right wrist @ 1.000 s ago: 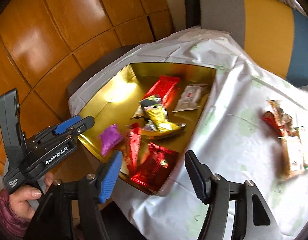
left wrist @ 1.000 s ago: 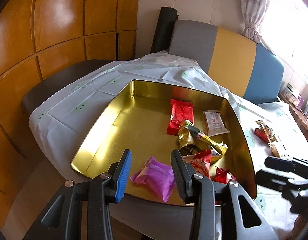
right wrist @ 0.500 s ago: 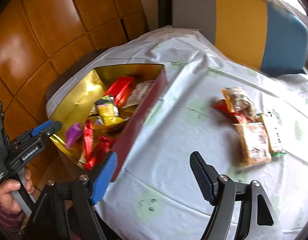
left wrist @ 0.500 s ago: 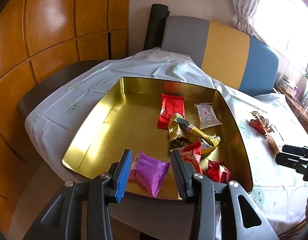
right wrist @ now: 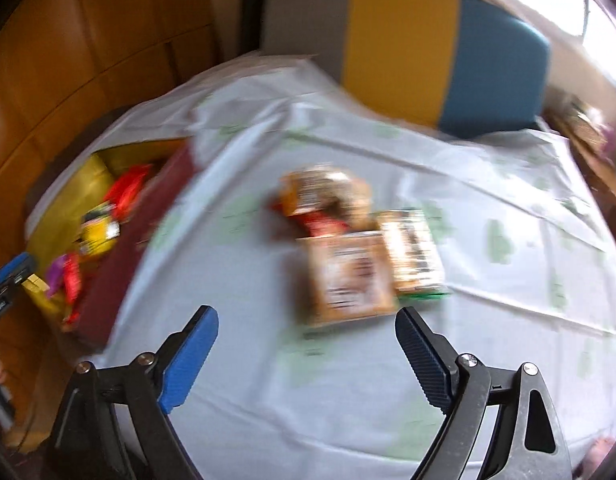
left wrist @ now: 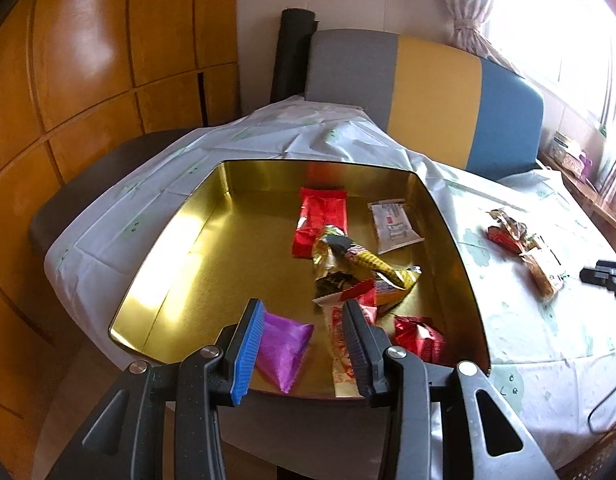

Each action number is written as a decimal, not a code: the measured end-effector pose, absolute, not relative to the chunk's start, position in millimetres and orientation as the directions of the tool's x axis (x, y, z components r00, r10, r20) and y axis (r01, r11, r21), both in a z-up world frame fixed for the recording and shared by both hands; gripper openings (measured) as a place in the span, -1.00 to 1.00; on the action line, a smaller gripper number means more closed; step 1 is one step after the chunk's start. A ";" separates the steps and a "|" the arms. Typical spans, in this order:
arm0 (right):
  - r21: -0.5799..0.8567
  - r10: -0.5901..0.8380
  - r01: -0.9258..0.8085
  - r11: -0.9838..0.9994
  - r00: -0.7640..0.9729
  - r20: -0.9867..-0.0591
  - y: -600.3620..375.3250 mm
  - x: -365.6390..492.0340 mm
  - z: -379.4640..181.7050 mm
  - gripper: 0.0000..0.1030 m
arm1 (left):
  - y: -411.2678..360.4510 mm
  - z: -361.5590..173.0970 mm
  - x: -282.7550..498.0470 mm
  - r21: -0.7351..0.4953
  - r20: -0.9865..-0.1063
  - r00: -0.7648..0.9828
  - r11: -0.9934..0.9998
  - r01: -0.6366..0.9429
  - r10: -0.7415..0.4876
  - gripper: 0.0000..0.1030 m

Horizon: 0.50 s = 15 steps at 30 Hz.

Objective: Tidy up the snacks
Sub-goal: 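Move the left tool to the clear peanut snack bag and grasp it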

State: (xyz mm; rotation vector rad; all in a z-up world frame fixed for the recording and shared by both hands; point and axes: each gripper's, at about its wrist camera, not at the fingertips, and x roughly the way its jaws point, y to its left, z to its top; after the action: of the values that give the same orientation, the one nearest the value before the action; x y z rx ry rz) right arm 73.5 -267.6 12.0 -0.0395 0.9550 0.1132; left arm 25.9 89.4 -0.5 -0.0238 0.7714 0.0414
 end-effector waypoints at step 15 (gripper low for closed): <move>0.202 -0.063 0.415 0.887 0.542 -0.838 -411.1 86.3 -1.6 0.84 | 15.1 26.4 53.3 -0.069 -0.710 0.681 0.980 0.188 -0.181 -0.21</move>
State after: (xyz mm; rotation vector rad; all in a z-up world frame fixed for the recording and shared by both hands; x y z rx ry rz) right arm 86.3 -411.1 -1.6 0.4041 0.9616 -0.2936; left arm 53.3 15.1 26.4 0.0092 0.7955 -0.2067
